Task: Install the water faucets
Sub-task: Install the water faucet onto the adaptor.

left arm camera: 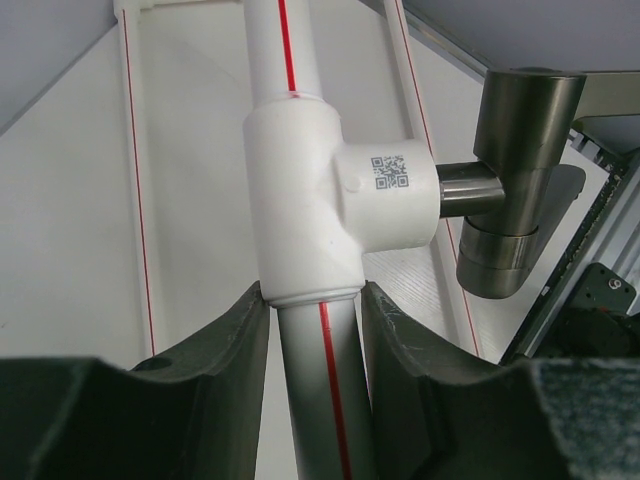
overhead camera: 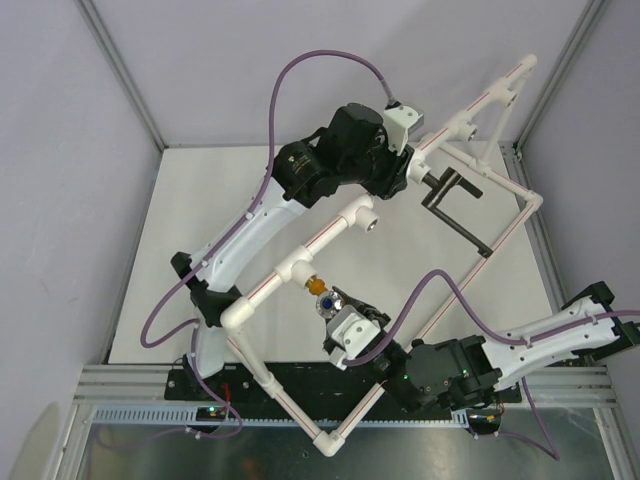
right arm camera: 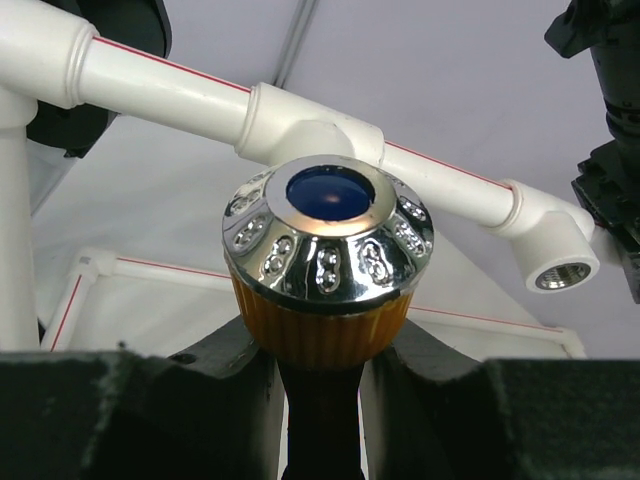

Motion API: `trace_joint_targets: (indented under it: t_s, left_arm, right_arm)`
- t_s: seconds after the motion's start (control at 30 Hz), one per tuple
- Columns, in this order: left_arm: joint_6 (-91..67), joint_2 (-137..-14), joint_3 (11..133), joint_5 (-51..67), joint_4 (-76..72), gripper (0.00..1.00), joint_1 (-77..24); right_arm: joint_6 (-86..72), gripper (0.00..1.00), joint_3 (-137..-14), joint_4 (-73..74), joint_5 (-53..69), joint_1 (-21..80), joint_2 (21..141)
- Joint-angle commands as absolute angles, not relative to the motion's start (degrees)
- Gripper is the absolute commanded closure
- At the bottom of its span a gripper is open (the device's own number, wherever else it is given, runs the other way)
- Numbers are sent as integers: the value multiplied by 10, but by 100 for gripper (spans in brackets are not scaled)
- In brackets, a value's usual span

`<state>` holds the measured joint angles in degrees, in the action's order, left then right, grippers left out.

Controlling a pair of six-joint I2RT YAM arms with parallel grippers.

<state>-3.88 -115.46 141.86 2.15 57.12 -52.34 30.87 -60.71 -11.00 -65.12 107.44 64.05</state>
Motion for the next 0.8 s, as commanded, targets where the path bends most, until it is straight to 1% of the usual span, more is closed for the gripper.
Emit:
trace_joint_targets:
  t_s: [0.0, 0.23, 0.43, 0.77]
  left_arm:
    - [30, -1251, 1362, -36, 696, 100, -519]
    - [33, -1252, 1359, -51, 697, 100, -530]
    - [37, -1253, 1356, -52, 696, 100, -533]
    - [40, -1249, 1351, -48, 697, 100, -534]
  right_arm:
    - [366, 100, -621, -93, -649, 1047, 664]
    - [406, 100, -621, -67, -617, 1027, 670]
    - [485, 100, -621, -61, -609, 1023, 686]
    - [646, 100, -621, 33, -604, 1025, 719]
